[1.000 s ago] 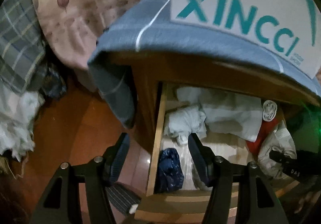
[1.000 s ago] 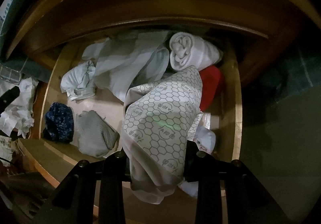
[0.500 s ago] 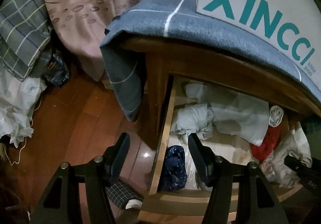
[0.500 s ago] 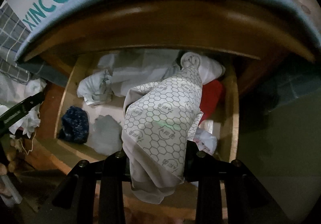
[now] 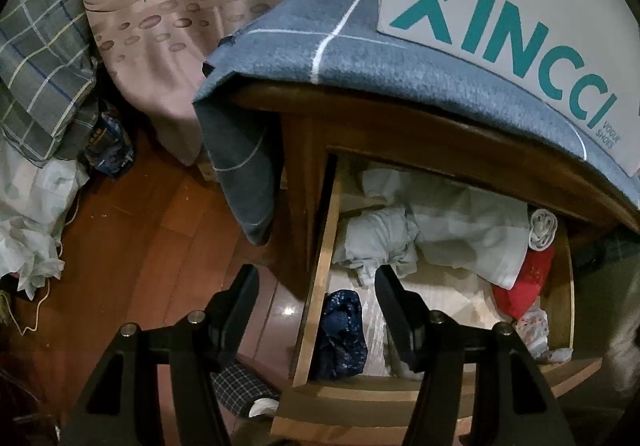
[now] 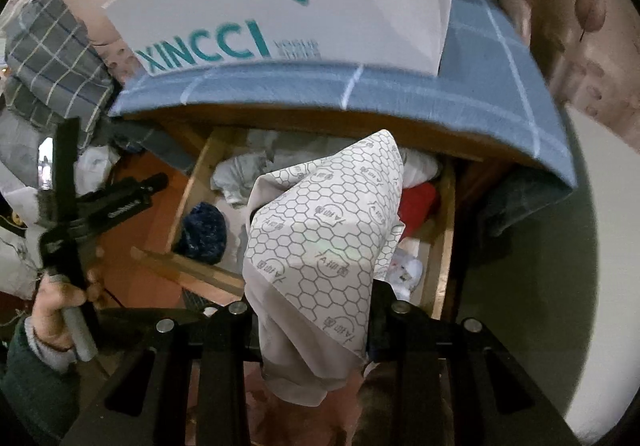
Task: Take underwear out of drawer
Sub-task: 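Carry the grey hexagon-print underwear into the white shoe box with the right tool and release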
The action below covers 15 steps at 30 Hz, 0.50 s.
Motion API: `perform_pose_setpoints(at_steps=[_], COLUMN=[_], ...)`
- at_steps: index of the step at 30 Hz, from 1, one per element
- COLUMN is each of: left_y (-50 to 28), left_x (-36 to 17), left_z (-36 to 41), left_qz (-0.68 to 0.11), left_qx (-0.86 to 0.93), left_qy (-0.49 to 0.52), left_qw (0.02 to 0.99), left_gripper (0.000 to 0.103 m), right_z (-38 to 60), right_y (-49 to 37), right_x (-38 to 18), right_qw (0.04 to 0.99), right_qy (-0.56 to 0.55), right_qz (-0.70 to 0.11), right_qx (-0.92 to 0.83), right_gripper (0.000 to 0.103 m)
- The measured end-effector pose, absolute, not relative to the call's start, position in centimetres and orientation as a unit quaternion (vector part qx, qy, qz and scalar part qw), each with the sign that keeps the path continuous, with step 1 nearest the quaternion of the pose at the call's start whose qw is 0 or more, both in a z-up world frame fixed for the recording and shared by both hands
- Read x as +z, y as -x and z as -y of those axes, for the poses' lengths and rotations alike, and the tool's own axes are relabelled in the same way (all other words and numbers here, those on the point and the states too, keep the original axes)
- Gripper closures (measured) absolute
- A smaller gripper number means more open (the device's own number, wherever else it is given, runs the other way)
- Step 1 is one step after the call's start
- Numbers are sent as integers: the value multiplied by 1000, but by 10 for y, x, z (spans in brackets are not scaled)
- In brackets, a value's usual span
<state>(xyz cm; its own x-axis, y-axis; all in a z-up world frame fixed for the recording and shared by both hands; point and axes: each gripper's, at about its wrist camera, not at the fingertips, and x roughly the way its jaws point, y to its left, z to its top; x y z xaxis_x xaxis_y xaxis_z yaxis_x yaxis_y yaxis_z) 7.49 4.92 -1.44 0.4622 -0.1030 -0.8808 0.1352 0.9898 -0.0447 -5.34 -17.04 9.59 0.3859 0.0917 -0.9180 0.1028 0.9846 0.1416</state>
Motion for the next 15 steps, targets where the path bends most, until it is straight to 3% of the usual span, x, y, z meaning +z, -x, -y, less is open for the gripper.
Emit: perform_pose_setpoints(at_steps=[11, 15], left_y=[-76, -75], left_x=[-17, -17], left_z=[-53, -52], left_qz=[-524, -522], left_qx=[-65, -64], left_qy=[-5, -12], left_qw=[850, 850], left_gripper=[41, 41], right_z=[172, 178], right_y=[22, -13], right_x=[229, 254], right_qw=[886, 893], right_qy=[-72, -67], right_qz=[-459, -444], right_qx=[13, 3], right_gripper=[73, 73])
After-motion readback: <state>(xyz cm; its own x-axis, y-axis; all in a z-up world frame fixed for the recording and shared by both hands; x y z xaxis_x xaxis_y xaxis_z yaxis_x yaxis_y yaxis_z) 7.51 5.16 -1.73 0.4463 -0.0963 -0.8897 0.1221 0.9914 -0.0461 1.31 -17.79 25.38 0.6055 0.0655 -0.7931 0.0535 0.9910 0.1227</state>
